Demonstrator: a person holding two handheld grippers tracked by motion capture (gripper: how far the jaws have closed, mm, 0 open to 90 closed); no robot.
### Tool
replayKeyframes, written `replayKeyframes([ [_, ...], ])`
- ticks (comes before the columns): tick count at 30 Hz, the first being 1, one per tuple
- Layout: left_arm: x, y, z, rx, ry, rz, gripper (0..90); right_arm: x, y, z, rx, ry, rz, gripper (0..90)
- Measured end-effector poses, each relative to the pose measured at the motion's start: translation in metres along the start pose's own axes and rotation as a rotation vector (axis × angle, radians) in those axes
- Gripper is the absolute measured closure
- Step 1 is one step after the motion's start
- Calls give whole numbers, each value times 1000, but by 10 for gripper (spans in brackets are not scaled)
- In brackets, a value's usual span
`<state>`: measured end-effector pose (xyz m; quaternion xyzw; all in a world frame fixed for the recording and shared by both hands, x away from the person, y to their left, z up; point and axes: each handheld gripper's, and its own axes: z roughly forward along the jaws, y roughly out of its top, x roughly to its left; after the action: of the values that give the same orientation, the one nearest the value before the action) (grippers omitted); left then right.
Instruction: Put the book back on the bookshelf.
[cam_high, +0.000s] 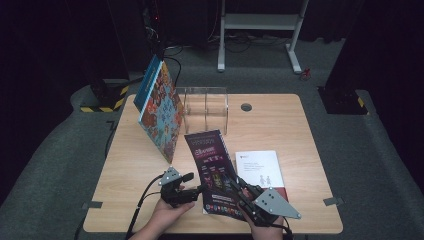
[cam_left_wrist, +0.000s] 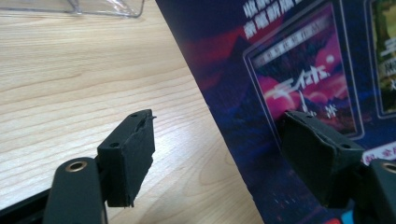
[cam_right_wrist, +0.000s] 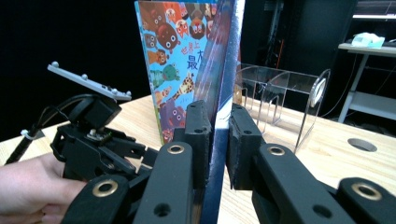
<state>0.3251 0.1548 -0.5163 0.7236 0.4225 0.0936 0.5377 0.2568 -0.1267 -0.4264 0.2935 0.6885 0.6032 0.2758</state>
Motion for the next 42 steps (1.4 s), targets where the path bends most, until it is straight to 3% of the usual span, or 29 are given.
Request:
replayKeyframes([
  [12, 0, -1, 0, -46, -46, -8, 273, 7, 5, -2, -41, 27, -13, 808],
  [28, -2, -2, 1, -62, -61, 2, 277, 16, 9, -4, -81, 75, -21, 808],
  [33, -2, -1, 0, -83, -81, 3, 287, 17, 10, -4, -83, 83, -27, 807],
  [38, -3, 3, -10, -142, -130, 20, 268, 17, 10, -5, -85, 83, -31, 807],
  [42, 1, 6, -14, -148, -127, 18, 223, 18, 10, -5, -88, 98, -35, 807],
])
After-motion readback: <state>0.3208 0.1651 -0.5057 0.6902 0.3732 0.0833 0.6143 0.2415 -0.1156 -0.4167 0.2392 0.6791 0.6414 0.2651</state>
